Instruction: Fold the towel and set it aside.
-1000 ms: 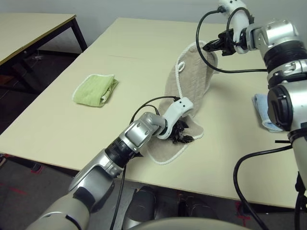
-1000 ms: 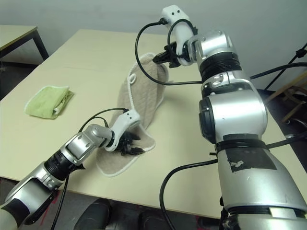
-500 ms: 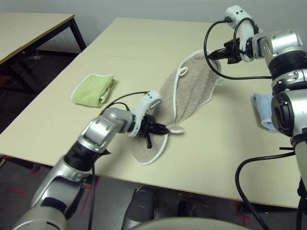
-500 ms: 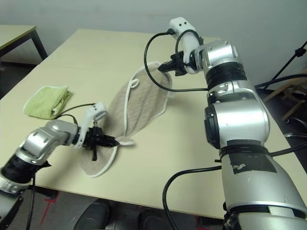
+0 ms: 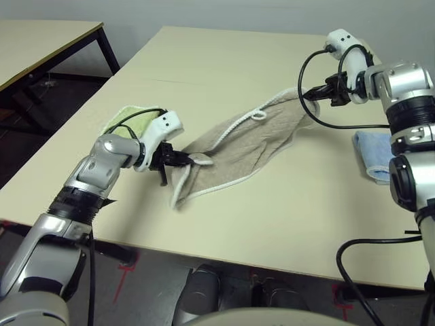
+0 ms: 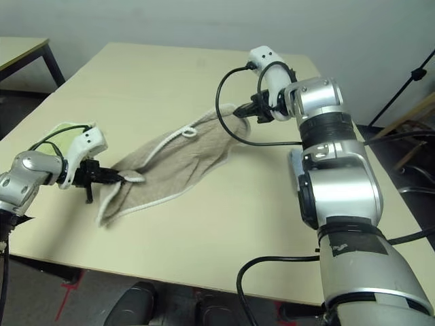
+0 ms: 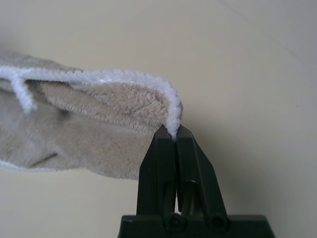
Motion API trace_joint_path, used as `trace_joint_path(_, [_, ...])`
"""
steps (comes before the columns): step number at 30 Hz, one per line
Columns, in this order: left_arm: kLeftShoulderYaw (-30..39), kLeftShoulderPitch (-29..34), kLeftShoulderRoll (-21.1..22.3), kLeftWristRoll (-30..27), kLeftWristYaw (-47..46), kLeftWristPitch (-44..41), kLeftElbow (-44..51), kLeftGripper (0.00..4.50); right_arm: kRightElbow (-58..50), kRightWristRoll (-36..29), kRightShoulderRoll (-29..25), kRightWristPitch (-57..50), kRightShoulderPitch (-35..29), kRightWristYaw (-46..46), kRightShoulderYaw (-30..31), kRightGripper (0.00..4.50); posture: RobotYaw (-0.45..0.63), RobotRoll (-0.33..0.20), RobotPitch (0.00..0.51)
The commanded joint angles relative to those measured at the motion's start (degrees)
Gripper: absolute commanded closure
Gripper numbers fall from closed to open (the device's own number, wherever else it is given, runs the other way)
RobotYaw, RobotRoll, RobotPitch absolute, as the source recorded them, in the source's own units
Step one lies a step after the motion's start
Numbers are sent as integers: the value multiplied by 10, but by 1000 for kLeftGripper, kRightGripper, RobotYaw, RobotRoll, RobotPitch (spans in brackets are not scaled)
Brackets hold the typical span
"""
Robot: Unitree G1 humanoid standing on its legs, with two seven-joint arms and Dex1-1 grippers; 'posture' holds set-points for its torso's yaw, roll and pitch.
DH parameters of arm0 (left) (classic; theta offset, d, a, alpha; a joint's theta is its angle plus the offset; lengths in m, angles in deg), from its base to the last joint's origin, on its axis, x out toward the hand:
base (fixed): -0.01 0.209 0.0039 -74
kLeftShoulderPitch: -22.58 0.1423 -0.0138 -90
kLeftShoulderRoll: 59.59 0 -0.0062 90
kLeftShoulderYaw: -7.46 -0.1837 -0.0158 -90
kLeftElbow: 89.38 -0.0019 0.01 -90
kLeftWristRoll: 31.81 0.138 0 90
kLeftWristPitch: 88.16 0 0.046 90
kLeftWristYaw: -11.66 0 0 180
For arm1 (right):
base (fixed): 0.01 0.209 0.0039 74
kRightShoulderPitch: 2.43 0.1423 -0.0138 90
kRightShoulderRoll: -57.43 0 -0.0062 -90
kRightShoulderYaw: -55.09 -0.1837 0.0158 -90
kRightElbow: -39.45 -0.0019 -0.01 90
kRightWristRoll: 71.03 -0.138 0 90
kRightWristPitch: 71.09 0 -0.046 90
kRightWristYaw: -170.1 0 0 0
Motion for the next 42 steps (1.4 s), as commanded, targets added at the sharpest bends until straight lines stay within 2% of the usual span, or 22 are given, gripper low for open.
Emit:
trace_joint_path(1, [11,9,1,15,4,25,-15,3878,-58,-11,-14,-39,-17,3,4,4500,190,0,74])
trace_joint_path(4, [22,25,-7,10,-11,22,2,3043,-97,-21,-16,-65,-30,1,5,4500,191,0,74])
trace_joint_path(6, [35,38,-20,-1,-26,-8,33,2279,-113,-26,-16,-76,-36,-3,5,4500,193,0,75])
trace_joint_path(12, [60,101,-43,-21,-72,-99,188,160,-120,-33,-15,-81,-41,-16,5,4500,202,0,78])
trace_joint_path(13, [60,109,-48,-16,-87,-114,211,20,-119,-35,-15,-81,-41,-17,5,4500,206,0,80])
trace_joint_path(18, [50,123,-68,15,-151,-157,264,20,-116,-42,-12,-79,-39,-22,8,4500,214,0,79])
trace_joint_path(24, [37,115,-74,91,-228,-137,236,20,-116,-47,-11,-79,-36,-24,8,4500,211,0,78])
trace_joint_path(30, [27,103,-65,114,-216,-121,227,20,-121,-50,-14,-81,-38,-24,7,4500,204,0,77])
trace_joint_path(35, [28,91,-76,108,-207,-129,222,20,-126,-53,-16,-83,-42,-26,5,4500,198,0,76])
trace_joint_path(36, [27,89,-77,107,-203,-131,221,406,-129,-53,-16,-84,-43,-26,5,4500,198,0,76])
trace_joint_path(38, [22,87,-75,109,-195,-132,221,906,-134,-55,-17,-88,-45,-26,5,4500,196,0,75])
trace_joint_path(42, [12,88,-69,118,-184,-132,219,2335,-140,-58,-20,-91,-47,-26,6,4500,191,0,72])
